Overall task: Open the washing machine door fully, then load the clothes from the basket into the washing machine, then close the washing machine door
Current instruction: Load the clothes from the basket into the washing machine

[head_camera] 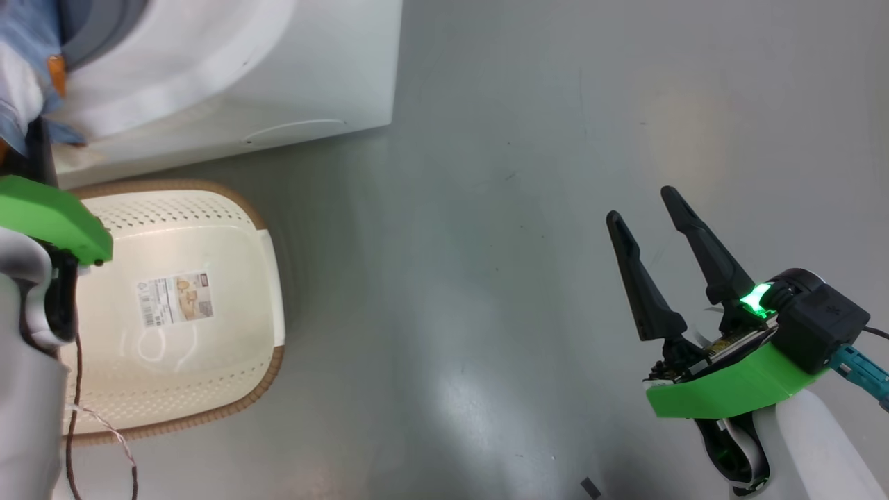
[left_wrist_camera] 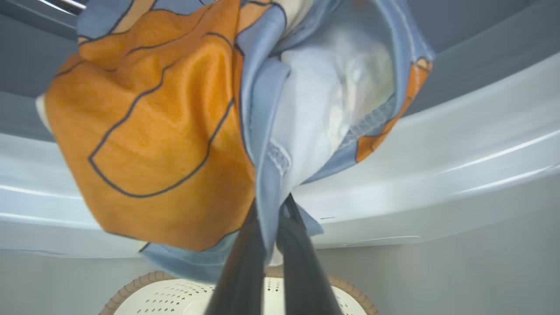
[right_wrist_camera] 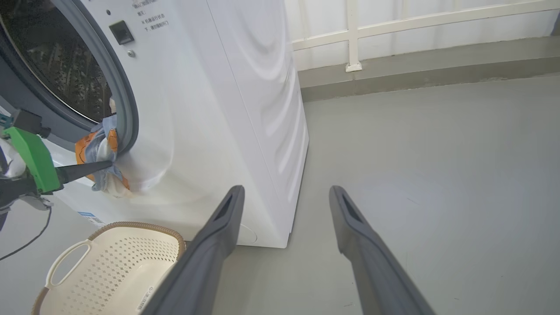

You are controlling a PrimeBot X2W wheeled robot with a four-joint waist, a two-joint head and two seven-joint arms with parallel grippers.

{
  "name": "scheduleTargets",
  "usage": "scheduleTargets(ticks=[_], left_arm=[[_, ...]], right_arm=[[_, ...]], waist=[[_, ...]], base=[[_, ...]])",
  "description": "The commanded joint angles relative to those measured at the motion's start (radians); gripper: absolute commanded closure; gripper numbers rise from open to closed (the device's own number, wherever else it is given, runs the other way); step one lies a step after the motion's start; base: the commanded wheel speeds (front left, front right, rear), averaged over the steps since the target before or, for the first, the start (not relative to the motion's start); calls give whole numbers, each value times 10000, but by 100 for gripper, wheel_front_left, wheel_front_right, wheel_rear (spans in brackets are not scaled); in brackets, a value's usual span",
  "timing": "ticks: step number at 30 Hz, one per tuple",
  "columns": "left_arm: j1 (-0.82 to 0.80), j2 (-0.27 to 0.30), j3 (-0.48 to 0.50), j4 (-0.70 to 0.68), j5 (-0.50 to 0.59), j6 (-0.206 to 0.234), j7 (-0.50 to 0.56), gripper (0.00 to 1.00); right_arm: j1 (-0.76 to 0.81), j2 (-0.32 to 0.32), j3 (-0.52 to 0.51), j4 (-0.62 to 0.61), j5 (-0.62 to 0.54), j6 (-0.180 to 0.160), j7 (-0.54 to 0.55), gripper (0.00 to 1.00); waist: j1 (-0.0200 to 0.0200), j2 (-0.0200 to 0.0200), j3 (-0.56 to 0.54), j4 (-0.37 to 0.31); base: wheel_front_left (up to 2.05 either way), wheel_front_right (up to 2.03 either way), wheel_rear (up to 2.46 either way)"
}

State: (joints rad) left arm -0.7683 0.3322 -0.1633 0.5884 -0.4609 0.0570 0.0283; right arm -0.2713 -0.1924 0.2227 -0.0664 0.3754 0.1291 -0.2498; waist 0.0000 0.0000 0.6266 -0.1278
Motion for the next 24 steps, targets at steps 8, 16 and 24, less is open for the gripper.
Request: scheduleTargets(ticks=[8,16,24], left_arm=[[1024,1194,284,-3178,-513,96,2321,100],[1330,2049,695,-5580,-814,473,3933,100],[341,2630,1083,-5609,-689,598,4077,100]], right_arm=[[516,-51,164,-260,-3,16,-120,0],[606,16,260,-258,-19,16,-120,0],[499,49,446,-265,42,16,-120,0]], waist=[[0,0,-258,175],[0,0,-403,33],[0,0,-209,-258]], base=[[0,0,0],[0,0,0],[0,0,0]])
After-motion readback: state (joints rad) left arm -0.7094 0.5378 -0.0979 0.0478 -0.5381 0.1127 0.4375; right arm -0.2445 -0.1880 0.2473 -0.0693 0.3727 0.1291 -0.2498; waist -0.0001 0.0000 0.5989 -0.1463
